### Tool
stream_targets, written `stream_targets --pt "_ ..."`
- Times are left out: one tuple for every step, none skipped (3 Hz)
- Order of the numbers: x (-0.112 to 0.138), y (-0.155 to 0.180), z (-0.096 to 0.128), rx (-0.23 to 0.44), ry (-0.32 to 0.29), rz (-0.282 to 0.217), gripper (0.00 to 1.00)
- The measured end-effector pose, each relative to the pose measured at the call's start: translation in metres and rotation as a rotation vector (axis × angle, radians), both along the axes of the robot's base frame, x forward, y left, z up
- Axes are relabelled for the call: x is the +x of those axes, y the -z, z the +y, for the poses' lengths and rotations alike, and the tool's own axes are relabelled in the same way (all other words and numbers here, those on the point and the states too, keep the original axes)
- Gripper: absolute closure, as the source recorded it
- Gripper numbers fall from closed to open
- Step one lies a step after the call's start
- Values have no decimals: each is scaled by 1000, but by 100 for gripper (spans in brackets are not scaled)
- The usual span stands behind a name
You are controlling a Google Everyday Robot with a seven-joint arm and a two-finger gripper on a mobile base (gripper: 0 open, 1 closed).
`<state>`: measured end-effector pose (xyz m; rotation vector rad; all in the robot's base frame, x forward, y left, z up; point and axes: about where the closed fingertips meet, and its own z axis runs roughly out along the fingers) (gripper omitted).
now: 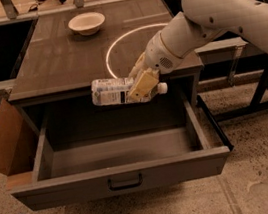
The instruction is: Place blue plastic bottle into top drawer
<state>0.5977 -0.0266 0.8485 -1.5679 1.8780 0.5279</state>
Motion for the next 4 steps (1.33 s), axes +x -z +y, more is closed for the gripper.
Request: stream_targets --pt "-2 17 9 -14 -14 14 100" --pt "-10 51 21 -28 -9 38 100" --pt "-16 81 24 -78 33 46 100" --pt "-20 111 25 -79 68 70 100"
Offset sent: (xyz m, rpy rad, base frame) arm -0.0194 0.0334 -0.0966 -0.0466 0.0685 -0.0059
